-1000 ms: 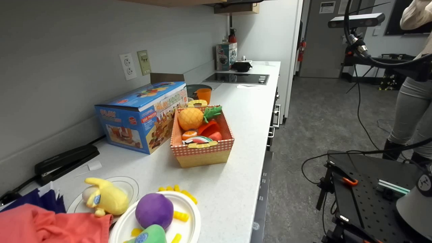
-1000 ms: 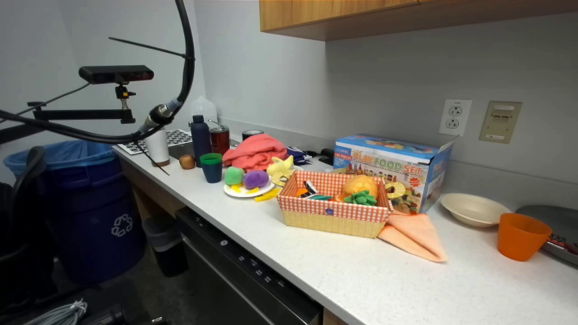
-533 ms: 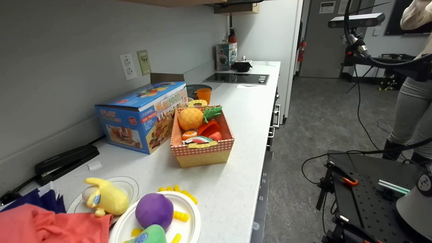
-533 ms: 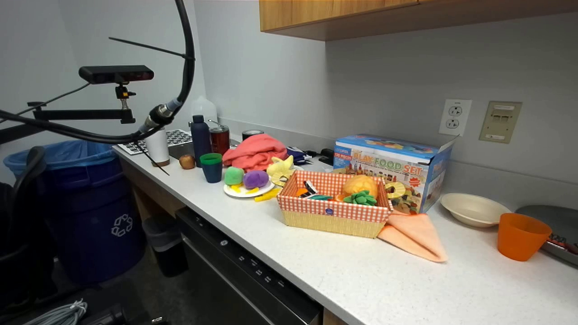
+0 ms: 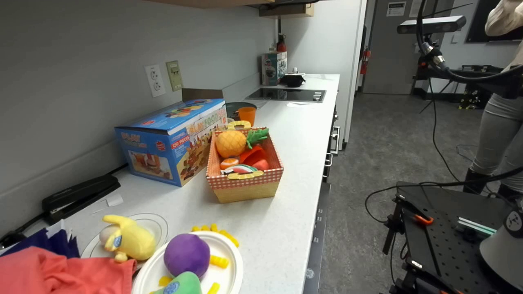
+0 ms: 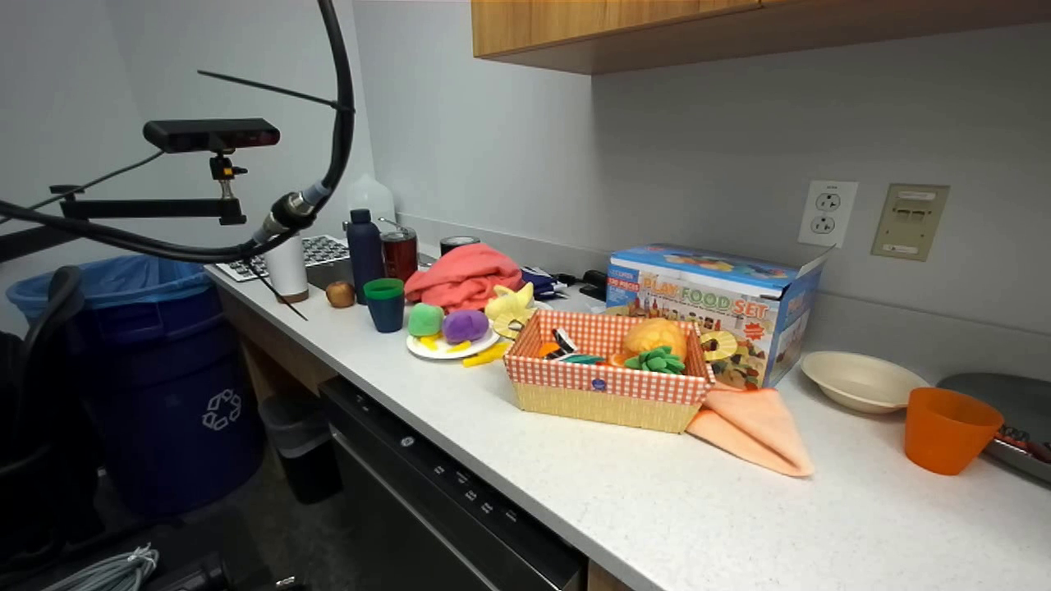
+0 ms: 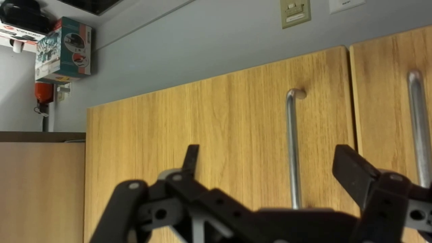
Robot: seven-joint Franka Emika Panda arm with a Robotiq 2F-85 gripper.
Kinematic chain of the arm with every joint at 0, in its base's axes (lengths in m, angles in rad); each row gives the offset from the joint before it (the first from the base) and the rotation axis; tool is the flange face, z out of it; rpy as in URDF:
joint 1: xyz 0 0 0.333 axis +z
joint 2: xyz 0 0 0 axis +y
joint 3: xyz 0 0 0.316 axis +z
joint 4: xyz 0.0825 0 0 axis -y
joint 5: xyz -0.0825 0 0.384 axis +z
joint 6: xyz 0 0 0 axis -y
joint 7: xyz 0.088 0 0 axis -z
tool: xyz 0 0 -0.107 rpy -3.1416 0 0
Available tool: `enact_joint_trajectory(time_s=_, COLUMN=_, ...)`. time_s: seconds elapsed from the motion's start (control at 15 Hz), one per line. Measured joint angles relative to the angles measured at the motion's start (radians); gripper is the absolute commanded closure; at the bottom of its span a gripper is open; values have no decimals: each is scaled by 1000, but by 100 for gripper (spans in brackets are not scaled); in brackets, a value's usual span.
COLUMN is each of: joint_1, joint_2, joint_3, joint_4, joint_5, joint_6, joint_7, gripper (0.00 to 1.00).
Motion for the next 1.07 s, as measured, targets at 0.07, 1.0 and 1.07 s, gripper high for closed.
enact_joint_trajectory(time_s=0.07, joint_1=0, joint_2=0, joint_3=0, joint_4=0, joint_5=0, joint_6=0, joint_7=0, gripper=0)
enact_joint_trajectory(time_s=1.0, joint_1=-5, joint_2=0, joint_3=1, joint_4=-3, joint_5=-48, joint_6=1, joint_7=33, gripper=0)
enact_joint_trajectory(time_s=1.07, joint_1=-5, joint_2=0, joint_3=1, joint_4=-3, joint_5=-48, joint_6=1, joint_7=33, gripper=0)
